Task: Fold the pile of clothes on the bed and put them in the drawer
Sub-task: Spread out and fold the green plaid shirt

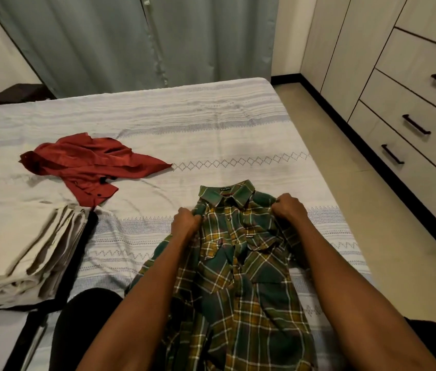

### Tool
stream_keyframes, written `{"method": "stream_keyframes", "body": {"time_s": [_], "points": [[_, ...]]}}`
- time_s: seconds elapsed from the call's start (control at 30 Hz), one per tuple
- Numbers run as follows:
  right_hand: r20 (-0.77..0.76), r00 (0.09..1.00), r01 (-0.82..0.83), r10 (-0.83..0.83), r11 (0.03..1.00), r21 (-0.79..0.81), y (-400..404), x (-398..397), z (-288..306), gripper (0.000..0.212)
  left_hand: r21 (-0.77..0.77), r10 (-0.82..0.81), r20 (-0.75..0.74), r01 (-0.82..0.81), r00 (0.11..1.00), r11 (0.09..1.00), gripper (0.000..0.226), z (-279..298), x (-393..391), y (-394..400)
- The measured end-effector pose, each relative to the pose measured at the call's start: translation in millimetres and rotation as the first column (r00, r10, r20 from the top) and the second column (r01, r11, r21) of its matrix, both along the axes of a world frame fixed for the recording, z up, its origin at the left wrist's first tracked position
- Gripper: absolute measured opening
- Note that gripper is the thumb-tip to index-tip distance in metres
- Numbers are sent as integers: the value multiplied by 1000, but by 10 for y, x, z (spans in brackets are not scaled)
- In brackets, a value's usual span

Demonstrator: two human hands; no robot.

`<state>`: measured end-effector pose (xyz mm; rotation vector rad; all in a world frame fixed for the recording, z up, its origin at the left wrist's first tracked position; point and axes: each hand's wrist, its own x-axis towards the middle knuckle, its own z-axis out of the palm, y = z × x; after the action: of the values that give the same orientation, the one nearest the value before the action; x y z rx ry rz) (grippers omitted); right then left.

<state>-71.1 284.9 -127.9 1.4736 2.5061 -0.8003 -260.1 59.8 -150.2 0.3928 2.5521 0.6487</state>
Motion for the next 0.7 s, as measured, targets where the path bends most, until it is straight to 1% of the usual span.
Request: {"method": "stream_keyframes", "body": {"time_s": [0.07, 0.13, 0.17, 0.23, 0.27, 0.33, 0.4, 0.47, 0.5, 0.57, 0.6, 0.63, 0.67, 0.7], "points": [[-37, 999, -9, 9, 1000, 6, 117, 12, 121, 21, 57, -31, 4, 31, 999, 998, 28, 92, -126, -34], [-72, 997, -33, 35, 999, 19, 249, 8, 314, 19, 127, -96, -48, 102, 994, 987, 24, 275, -231, -84], [-102, 993, -57, 58, 998, 11, 319, -2, 430, 17, 185, -106, -56, 115, 993, 976, 23, 363, -286, -100], [-242, 967, -96, 83, 994, -42, 452, -13, 685, 16, 302, -83, -60, 97, 995, 948, 21, 525, -397, -148], [-338, 938, -103, 74, 992, -69, 495, -9, 843, 17, 344, -57, -61, 75, 997, 936, 21, 615, -466, -177], [-509, 861, -87, -7, 983, -160, 549, 11, 1163, 17, 409, -19, -62, 43, 998, 911, 26, 800, -619, -202], [-629, 776, -64, -47, 986, -152, 560, 49, 1633, 16, 493, 13, -131, 53, 991, 868, 29, 1202, -707, -203], [-701, 714, -67, 8, 996, -56, 570, 75, 2136, 14, 582, 74, -251, 89, 965, 809, 26, 1741, -690, -206], [-721, 689, -60, 73, 997, 44, 584, 48, 2508, 17, 595, 115, -353, 128, 929, 793, 25, 2149, -686, -217], [-708, 698, 55, 108, 977, 204, 688, -5, 2803, 20, 573, 108, -476, 215, 873, 791, 24, 2576, -627, -179], [-713, 689, 128, 131, 946, 297, 683, -14, 3100, 22, 569, 72, -539, 300, 839, 766, 23, 2927, -620, -226], [-711, 691, 201, 127, 912, 358, 687, -3, 3309, 24, 541, 13, -571, 365, 821, 757, 22, 3212, -565, -267], [-723, 678, 268, 131, 872, 409, 686, 7, 3560, 25, 502, -39, -619, 434, 784, 748, 25, 3512, -568, -307], [-730, 667, 318, 147, 830, 459, 682, 40, 3871, 26, 427, -97, -674, 493, 732, 758, 27, 3856, -579, -372]]}}
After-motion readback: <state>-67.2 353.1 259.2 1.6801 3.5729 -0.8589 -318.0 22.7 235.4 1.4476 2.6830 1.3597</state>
